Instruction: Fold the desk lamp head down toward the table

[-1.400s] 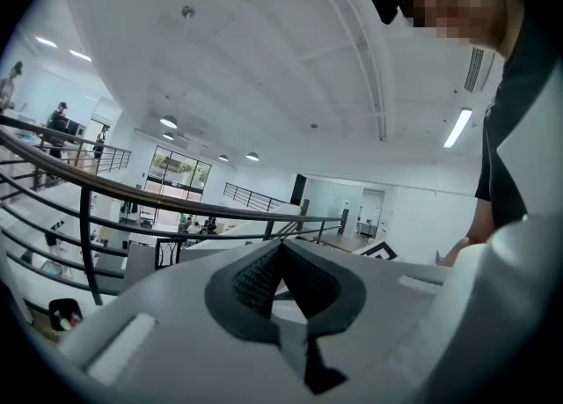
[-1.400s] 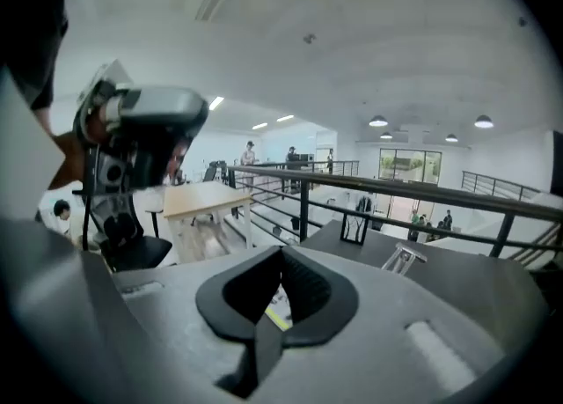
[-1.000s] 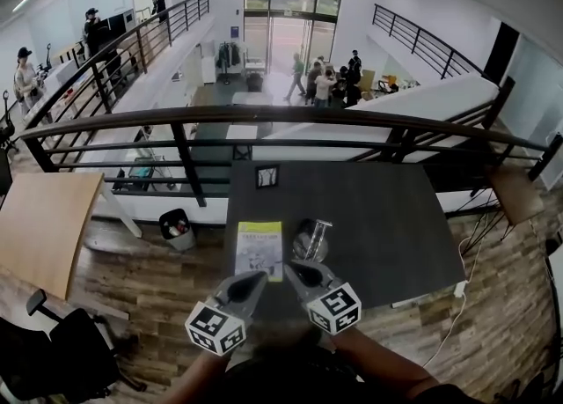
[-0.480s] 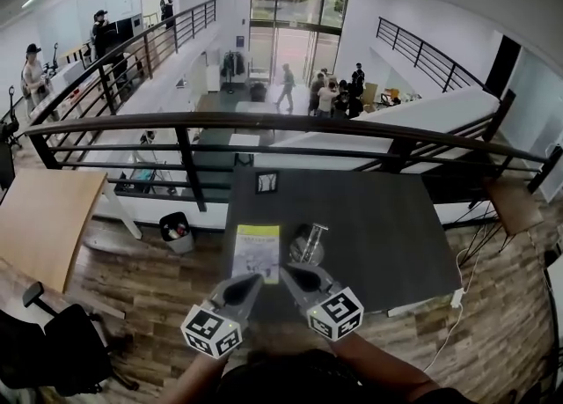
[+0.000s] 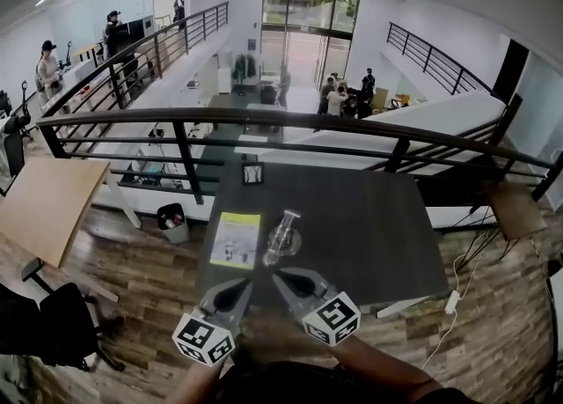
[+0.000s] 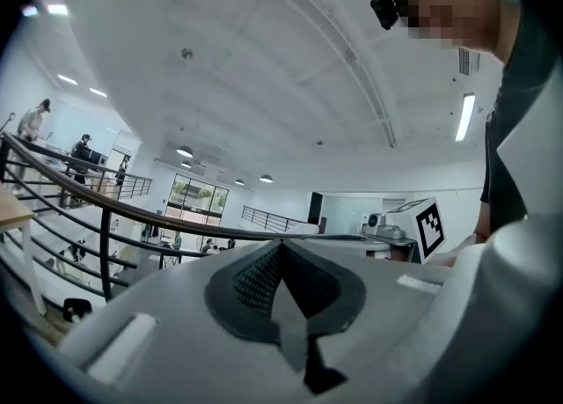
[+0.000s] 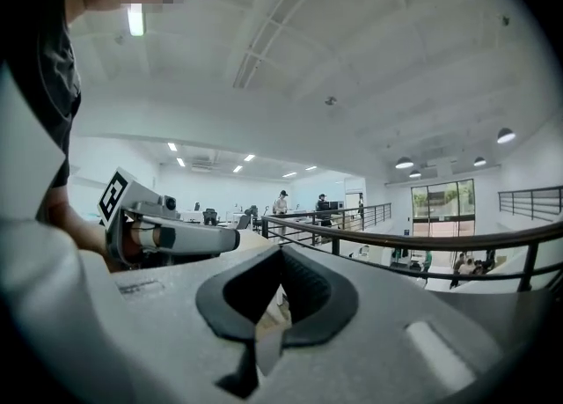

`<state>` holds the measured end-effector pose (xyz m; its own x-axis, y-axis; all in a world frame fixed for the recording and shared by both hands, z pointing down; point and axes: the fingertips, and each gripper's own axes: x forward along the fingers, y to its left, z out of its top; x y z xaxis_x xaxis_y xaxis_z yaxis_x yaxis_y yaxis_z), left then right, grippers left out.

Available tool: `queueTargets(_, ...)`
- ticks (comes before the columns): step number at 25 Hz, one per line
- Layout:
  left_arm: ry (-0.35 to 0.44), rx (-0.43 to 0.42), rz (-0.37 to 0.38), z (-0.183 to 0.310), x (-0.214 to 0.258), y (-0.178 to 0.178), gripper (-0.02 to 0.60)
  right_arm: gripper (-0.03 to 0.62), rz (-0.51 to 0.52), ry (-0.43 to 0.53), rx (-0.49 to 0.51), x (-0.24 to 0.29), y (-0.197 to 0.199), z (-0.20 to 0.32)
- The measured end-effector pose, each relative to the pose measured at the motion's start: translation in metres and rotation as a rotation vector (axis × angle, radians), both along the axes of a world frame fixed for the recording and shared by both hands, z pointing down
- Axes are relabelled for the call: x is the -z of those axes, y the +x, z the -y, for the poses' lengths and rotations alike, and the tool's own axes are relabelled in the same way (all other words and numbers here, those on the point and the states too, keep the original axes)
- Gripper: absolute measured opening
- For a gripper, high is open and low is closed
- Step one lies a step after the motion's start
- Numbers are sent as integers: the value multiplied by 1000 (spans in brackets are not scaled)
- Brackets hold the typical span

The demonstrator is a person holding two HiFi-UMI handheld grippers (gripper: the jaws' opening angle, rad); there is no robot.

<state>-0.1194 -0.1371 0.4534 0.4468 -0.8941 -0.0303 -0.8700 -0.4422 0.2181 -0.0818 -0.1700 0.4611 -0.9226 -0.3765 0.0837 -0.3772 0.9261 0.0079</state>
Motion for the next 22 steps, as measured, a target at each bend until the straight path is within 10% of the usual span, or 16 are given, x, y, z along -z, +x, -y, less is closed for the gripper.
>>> queueTargets(11,-25,65,18,-78,-12,106,2,2,40,-43,80,-4,99,-76)
queueTargets(22,-32,76,25,-106,-5,135,2,2,57,-26,113,6,126,-115)
